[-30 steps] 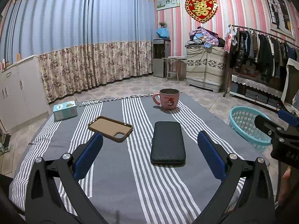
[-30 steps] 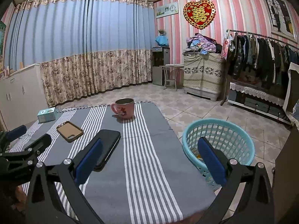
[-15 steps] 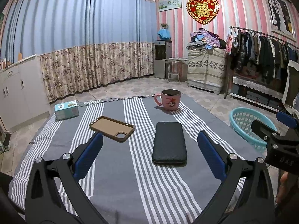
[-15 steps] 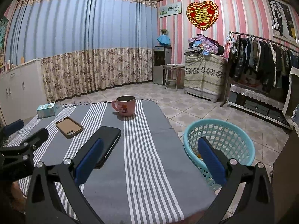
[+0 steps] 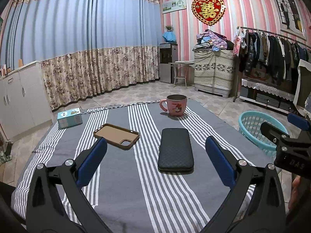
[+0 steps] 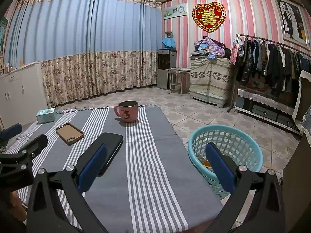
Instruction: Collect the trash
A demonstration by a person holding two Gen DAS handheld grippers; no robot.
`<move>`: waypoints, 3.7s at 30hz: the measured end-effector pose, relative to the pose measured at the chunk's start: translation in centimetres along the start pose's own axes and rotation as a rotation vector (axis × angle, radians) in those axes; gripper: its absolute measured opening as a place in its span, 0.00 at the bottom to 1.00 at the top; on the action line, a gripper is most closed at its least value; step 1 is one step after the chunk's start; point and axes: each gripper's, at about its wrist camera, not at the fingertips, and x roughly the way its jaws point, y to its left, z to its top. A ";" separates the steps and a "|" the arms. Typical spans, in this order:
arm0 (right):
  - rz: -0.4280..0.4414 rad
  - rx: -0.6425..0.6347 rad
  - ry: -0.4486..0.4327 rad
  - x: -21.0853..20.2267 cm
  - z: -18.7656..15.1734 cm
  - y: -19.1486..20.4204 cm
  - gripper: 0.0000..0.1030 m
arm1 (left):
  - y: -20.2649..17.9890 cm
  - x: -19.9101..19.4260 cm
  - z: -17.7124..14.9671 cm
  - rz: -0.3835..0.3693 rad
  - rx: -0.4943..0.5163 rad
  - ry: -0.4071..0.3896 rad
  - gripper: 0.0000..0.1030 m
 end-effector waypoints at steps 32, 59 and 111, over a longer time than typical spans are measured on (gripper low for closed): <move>-0.013 -0.002 -0.006 0.4 0.3 -0.8 0.96 | -0.8 0.0 -0.2 0.004 0.023 -0.010 0.95; -0.020 -0.008 -0.015 0.6 0.2 -0.6 0.96 | -0.9 -0.3 0.0 0.007 0.011 -0.021 0.95; -0.019 -0.001 -0.015 0.6 0.2 -0.4 0.96 | -1.4 -0.8 0.1 0.008 0.009 -0.031 0.95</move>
